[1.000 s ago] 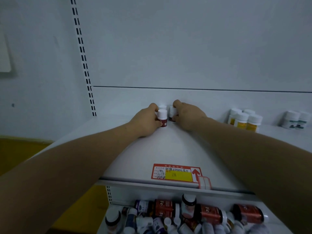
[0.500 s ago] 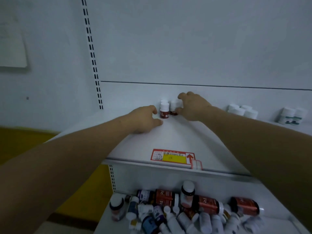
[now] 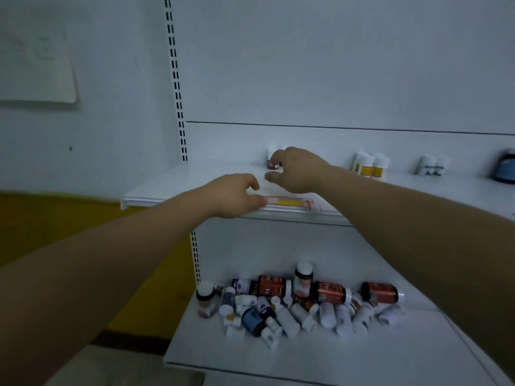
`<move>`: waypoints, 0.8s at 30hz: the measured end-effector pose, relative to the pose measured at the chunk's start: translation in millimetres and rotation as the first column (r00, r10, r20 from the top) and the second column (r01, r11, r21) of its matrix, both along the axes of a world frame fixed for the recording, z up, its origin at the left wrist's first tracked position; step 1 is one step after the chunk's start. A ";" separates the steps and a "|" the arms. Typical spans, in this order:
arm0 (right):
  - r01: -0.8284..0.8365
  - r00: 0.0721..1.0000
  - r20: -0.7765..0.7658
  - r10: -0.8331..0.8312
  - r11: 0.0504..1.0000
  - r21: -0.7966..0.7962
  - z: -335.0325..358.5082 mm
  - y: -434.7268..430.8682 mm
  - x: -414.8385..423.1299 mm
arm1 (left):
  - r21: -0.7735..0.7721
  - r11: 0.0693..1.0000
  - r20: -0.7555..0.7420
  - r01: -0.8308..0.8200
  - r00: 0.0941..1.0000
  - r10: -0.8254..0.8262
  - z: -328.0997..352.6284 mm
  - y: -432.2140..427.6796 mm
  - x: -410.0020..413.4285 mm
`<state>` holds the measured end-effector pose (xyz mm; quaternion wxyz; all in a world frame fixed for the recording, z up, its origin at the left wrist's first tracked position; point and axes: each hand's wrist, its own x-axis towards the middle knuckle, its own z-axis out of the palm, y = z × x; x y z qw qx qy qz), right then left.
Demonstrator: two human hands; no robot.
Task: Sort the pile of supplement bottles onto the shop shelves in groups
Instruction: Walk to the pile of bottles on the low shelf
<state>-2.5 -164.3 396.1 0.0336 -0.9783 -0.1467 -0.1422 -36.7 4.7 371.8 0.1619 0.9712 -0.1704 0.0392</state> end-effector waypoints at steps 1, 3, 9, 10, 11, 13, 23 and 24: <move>0.002 1.000 0.002 -0.002 1.000 0.016 -0.9 5.7 -11.9 | -0.002 1.000 0.007 0.009 1.000 -0.009 -2.0 6.5 -14.6; 0.006 1.000 -0.002 -0.006 0.999 0.048 -5.1 18.1 -35.8 | 0.016 1.000 0.030 0.026 0.999 -0.026 -9.5 21.4 -43.7; -0.056 0.998 0.022 0.053 0.992 0.110 -32.0 51.0 -104.6 | 0.058 0.996 -0.027 0.065 0.998 -0.063 -44.2 55.0 -109.8; -0.083 0.996 0.047 0.078 0.991 0.110 -38.0 54.9 -114.9 | 0.054 0.996 -0.057 0.067 0.996 -0.064 -51.8 58.4 -116.7; -0.111 0.992 0.072 0.104 0.988 0.106 -44.2 58.4 -124.4 | 0.050 0.996 -0.082 0.067 0.995 -0.063 -60.1 61.6 -122.3; -0.143 0.987 0.088 0.135 0.986 0.084 -57.5 62.9 -141.0 | 0.066 0.995 -0.124 0.077 0.990 -0.068 -78.3 67.0 -131.4; 0.024 0.960 -0.279 -0.010 0.999 0.046 -166.3 43.9 -136.4 | 0.003 0.999 -0.411 0.035 0.911 -0.030 -188.3 71.3 -117.0; 0.036 0.950 -0.313 -0.020 0.998 0.045 -180.7 39.8 -129.2 | 0.008 1.000 -0.437 0.021 0.899 -0.016 -199.4 69.6 -111.1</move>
